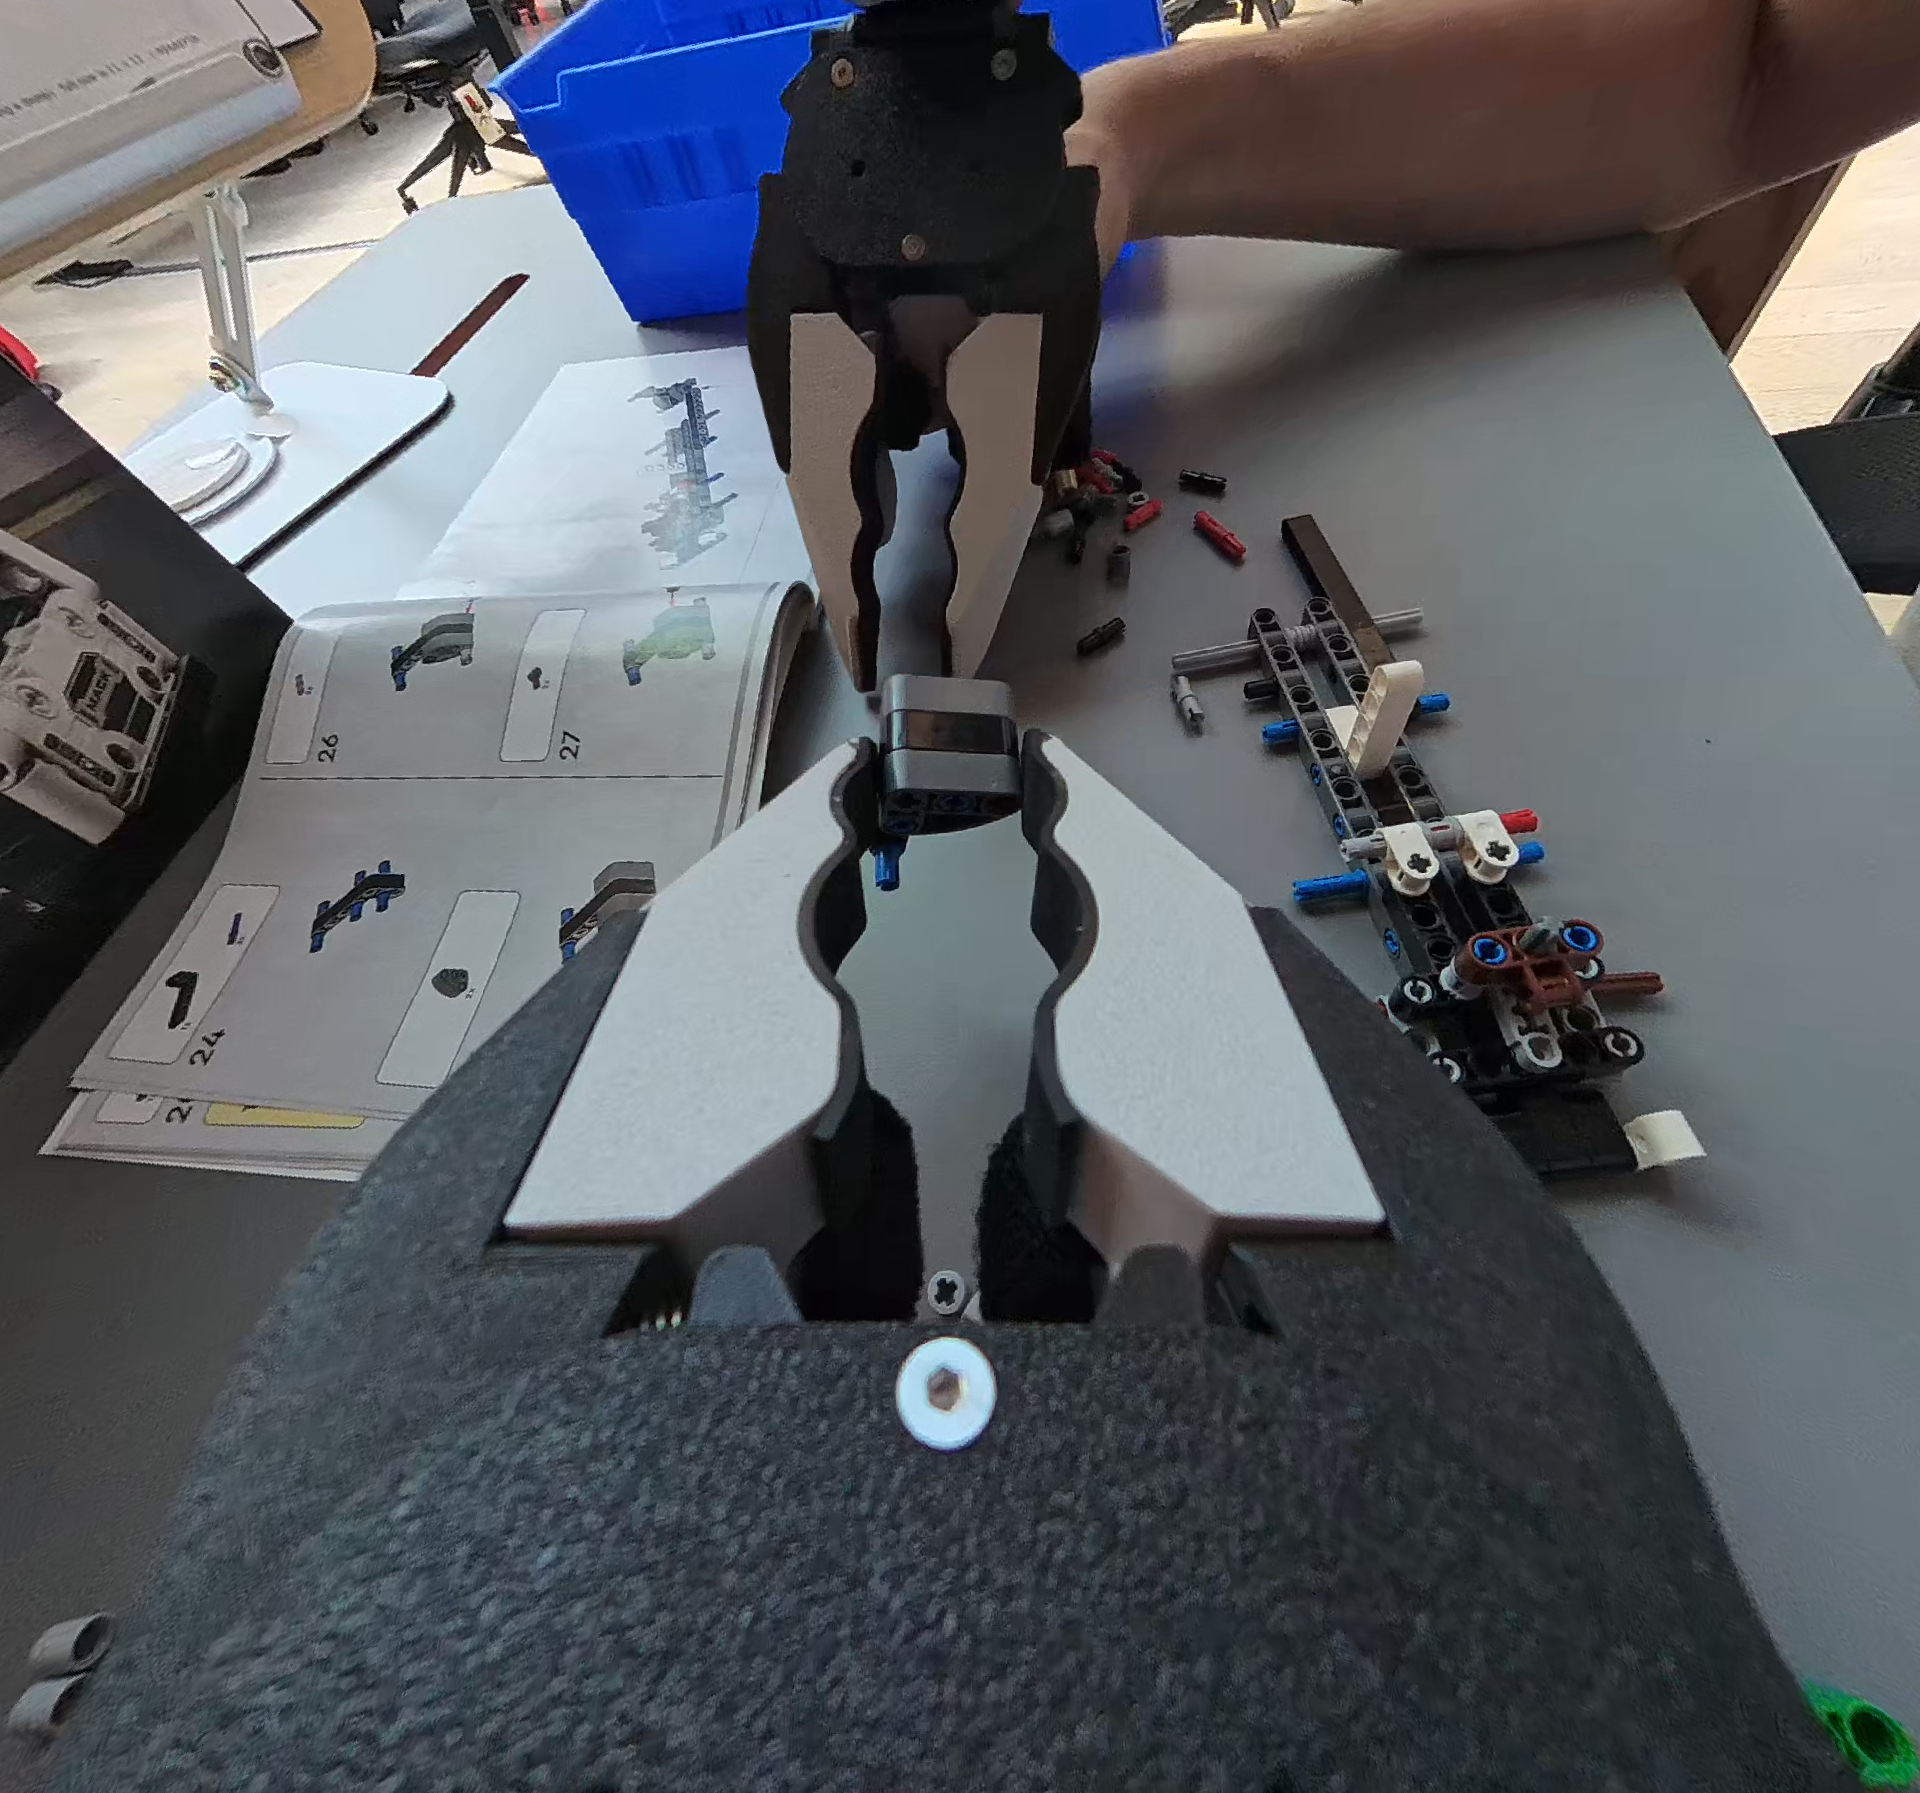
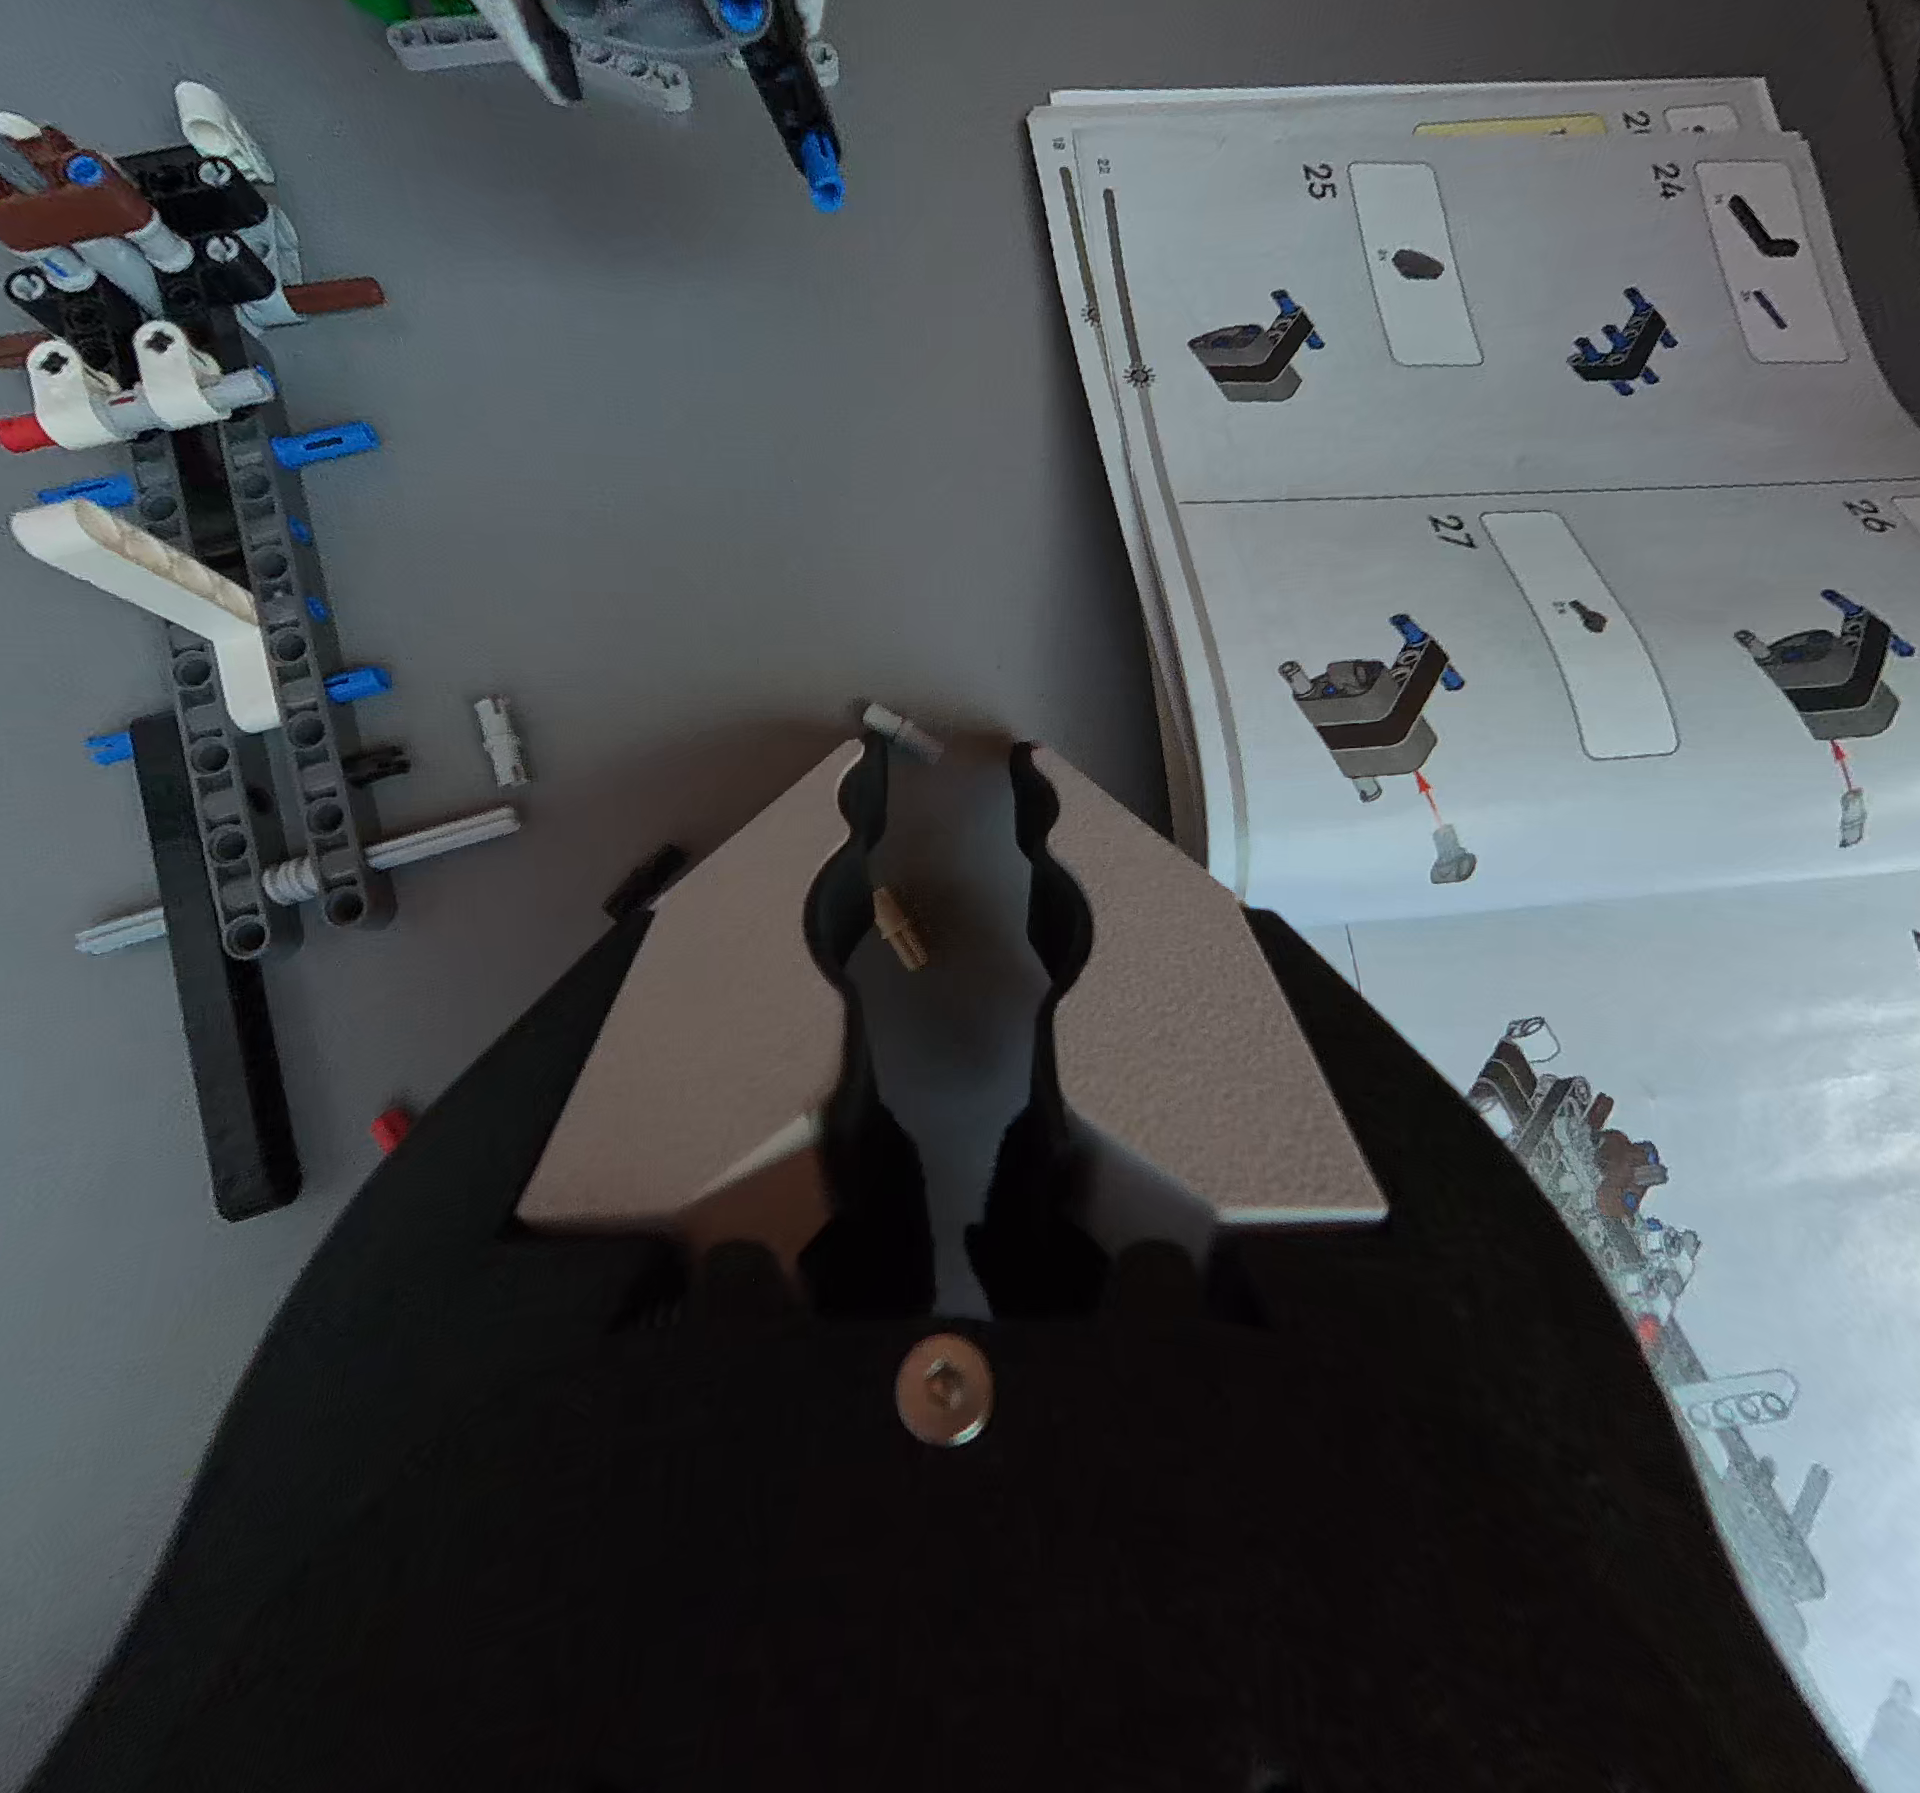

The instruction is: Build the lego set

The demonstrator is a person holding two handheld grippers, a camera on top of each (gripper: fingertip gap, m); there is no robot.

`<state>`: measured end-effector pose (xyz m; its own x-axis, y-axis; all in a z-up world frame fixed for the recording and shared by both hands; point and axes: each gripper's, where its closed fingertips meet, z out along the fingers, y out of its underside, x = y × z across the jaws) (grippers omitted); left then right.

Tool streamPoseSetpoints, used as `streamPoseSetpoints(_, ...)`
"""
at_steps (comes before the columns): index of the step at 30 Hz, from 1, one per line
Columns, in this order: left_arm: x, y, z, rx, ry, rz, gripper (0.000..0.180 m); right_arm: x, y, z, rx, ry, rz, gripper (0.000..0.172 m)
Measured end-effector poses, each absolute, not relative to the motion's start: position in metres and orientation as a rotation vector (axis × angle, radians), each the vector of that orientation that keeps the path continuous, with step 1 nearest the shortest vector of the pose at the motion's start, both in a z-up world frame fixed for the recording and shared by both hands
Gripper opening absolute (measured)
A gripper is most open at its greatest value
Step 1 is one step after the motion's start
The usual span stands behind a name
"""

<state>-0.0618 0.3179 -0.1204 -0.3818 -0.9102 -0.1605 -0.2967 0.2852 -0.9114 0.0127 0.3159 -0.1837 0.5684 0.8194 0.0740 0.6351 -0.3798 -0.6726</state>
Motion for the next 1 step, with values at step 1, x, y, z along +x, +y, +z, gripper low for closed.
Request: streamPoseSetpoints(1, -0.0623, 0.3174, -0.1203, -1.087, 1.847, -1.093, 0.026, 0.0108, 0.3179, -0.1837, -2.133, -1.161, 0.366, 0.024)
